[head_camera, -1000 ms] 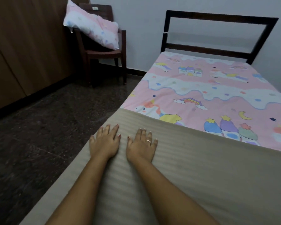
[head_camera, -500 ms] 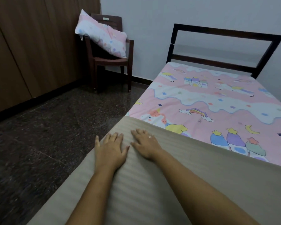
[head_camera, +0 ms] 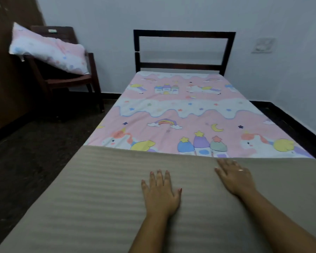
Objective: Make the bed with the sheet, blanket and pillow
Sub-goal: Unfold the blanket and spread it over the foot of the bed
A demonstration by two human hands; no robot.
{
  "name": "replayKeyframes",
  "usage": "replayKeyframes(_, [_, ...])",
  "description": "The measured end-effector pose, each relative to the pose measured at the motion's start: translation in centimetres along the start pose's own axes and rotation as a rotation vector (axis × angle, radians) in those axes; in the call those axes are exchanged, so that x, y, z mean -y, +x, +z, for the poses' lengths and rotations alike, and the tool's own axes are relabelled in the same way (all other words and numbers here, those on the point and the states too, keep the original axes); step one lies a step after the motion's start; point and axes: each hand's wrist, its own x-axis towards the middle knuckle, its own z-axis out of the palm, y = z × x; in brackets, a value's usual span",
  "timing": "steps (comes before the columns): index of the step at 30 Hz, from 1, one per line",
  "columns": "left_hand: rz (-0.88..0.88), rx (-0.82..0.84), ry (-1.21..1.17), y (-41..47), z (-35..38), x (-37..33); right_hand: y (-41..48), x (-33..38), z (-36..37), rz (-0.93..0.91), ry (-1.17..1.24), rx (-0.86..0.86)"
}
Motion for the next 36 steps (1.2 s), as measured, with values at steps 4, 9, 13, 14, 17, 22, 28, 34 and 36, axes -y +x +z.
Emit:
replayKeyframes(4, [0.065, -0.019, 0.042, -0.5, 1.7, -5.5, -1.7, -12.0, -0.8, 0.232, -0.04, -0.086])
replayKeyframes(9, [0.134, 0.008, 0.024, -1.2, 2.6, -7.2, -4.8, -20.8, -2.2, 0.525, -0.035, -0.086])
replayKeyframes(13, [0.1, 0.012, 0.032, -0.6, 2.7, -6.9, -6.9, -18.6, -2.9, 0.522, -0.043, -0.107])
replayKeyframes(14, [0.093, 0.023, 0.013, -0.8, 2.6, -7.2, -7.9, -17.0, -2.5, 0.443, -0.023, -0.088])
replayKeyframes(17, [0.091, 0.054, 0.014, -2.6, 2.6, -8.7, -12.3, -10.8, -0.6, 0.167, 0.009, 0.028])
replayKeyframes(22, [0.229, 0.014, 0.041, -8.5, 4.4, -12.2, -18.7, -11.6, 0.0, 0.074, -0.004, 0.003])
replayKeyframes(28, [0.366, 0.018, 0.089, -11.9, 5.5, -13.9, -22.3, -22.5, -1.6, 0.33, -0.081, -0.032])
replayKeyframes(34, [0.456, 0.073, 0.086, -15.2, 6.1, -16.2, -26.5, -30.2, -4.4, 0.84, 0.182, 0.076])
replayKeyframes(36, [0.501, 0.088, 0.078, -16.6, 6.7, -17.6, -27.3, -28.7, -4.7, 0.756, 0.026, -0.025])
